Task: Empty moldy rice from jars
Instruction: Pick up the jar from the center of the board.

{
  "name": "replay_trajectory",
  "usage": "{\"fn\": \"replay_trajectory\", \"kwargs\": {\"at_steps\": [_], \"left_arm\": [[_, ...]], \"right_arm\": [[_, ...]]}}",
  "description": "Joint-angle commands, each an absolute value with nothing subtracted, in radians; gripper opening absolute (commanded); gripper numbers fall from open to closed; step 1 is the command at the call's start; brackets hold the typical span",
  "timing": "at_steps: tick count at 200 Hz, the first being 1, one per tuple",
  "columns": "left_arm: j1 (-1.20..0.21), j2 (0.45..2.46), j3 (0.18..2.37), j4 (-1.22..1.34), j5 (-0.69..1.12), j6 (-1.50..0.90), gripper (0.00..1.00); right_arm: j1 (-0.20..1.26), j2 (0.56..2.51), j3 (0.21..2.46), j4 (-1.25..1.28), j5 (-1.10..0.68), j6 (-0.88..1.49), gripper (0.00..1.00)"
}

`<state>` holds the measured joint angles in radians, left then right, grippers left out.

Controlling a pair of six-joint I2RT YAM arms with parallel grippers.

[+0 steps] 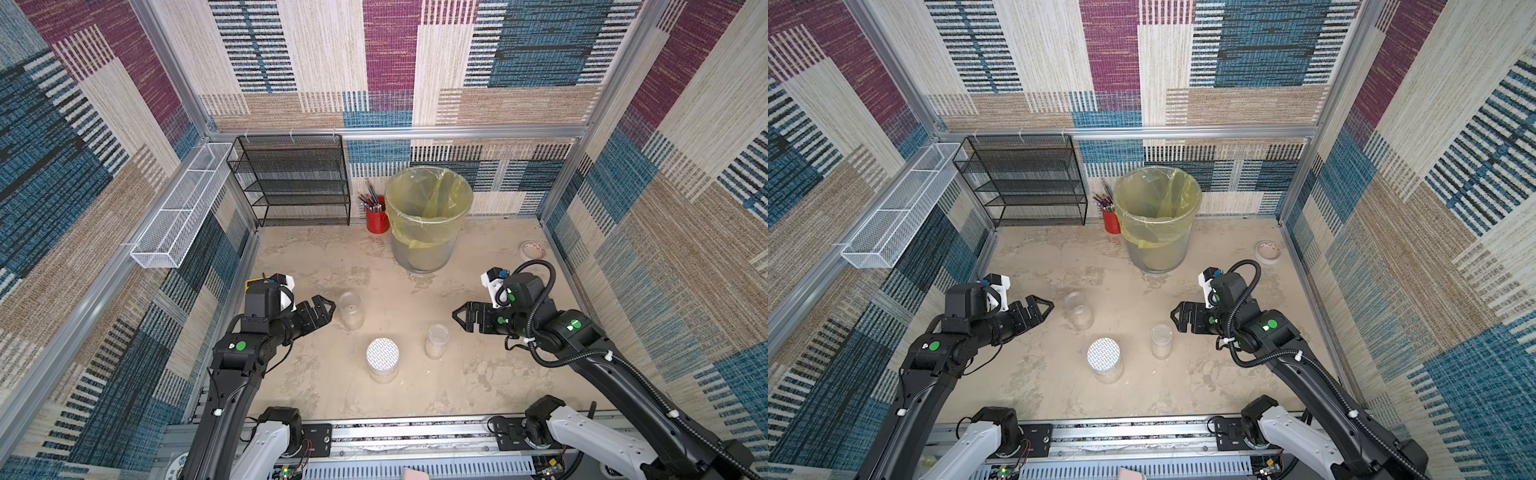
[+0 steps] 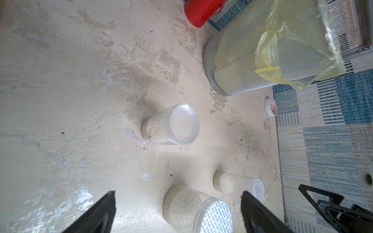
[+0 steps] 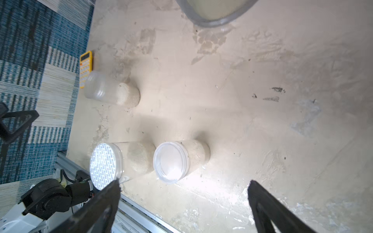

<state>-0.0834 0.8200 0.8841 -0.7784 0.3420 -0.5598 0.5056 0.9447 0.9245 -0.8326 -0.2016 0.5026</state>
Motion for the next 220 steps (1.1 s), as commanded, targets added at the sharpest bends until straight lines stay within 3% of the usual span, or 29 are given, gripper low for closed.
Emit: {"fn": "replay_trajectory", "kwargs": {"at_steps": [1, 46, 151, 220], "left_arm": [[-0.084, 0.834, 0.861, -0.787, 0.308, -0.579, 0.97], [-0.083, 0.827, 0.864, -0.773, 0.281, -0.581, 0.96], [-0.092, 0.882, 0.845, -0.742, 0.340, -0.556, 0.95], [-0.098, 0.873, 0.831, -0.739, 0.323, -0.549, 0.94]], "right_arm": [[0.509, 0.985, 0.925, -0.881, -0.192, 0.494, 0.99], [0.534, 1.096, 0.968, -0.873, -0.236, 0.498, 0.99], [0.745, 1.340, 1.113, -0.974, -0.041, 0.532, 1.00], [0.788, 1.410, 1.111, -0.964, 0.008, 0.557, 0.89]]}}
